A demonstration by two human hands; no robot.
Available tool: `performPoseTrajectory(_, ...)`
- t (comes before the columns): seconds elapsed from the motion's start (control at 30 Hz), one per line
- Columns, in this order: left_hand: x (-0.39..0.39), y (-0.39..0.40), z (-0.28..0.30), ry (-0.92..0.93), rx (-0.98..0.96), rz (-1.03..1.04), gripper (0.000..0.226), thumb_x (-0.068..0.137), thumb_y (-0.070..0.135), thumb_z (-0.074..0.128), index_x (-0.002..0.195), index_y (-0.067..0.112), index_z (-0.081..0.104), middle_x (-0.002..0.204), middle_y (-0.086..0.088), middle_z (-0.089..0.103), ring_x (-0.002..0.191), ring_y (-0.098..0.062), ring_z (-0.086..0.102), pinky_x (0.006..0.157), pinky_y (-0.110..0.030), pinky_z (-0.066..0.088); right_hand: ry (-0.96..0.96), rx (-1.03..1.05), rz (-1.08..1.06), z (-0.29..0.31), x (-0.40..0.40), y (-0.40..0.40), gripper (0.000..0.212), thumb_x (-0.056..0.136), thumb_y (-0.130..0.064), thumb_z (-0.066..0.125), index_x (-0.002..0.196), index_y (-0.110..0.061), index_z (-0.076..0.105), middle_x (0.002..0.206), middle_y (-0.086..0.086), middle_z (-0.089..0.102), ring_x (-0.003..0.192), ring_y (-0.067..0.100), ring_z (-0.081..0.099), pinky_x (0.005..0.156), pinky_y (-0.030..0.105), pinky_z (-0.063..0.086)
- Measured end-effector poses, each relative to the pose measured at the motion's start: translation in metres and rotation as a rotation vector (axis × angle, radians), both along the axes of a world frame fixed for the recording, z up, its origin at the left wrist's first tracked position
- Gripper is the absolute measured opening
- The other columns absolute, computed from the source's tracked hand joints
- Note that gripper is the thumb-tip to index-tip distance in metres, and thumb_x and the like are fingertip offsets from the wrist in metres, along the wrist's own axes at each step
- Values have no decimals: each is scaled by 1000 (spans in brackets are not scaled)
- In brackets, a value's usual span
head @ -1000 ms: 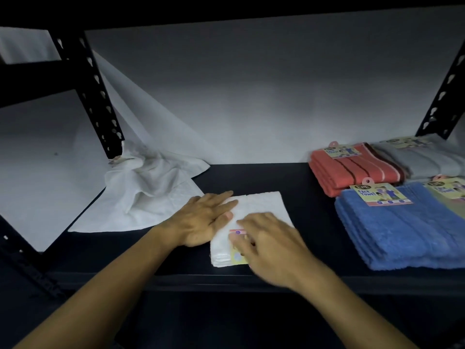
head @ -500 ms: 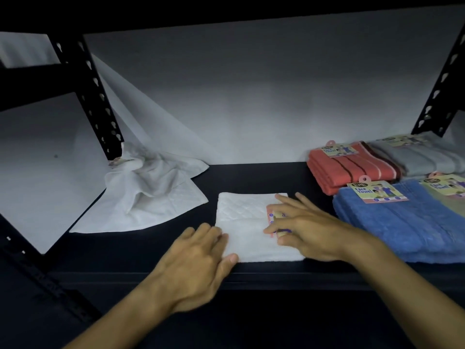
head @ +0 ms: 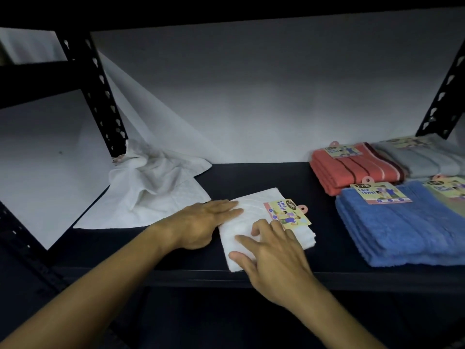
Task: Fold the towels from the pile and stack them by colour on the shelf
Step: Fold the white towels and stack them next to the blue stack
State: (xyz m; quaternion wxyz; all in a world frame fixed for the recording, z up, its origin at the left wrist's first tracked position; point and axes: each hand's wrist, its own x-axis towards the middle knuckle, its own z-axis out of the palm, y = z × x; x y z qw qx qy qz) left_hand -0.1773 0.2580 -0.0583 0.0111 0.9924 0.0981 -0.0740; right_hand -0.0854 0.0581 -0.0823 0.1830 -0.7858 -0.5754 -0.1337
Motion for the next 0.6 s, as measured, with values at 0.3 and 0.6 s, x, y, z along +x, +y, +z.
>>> performPoseTrajectory(0.3, -35, -45, -23, -413, 331, 16, 50, 98, 44, 29, 127, 21, 63, 121, -1, 64, 92, -22, 61, 73, -36, 54, 208, -188, 129, 11, 61, -39, 31, 98, -48, 39, 115, -44, 65, 133, -26, 43, 127, -5, 32, 105, 23, 23)
performPoseTrajectory(0.6, -19, -107, -29, -500, 300, 154, 44, 94, 47, 39, 88, 17, 70, 81, 0, 59, 65, -19, 56, 48, -32, 48, 199, -191, 85, 22, 74, -57, 22, 95, -50, 47, 98, -36, 64, 132, -30, 47, 127, -12, 29, 95, 13, 24)
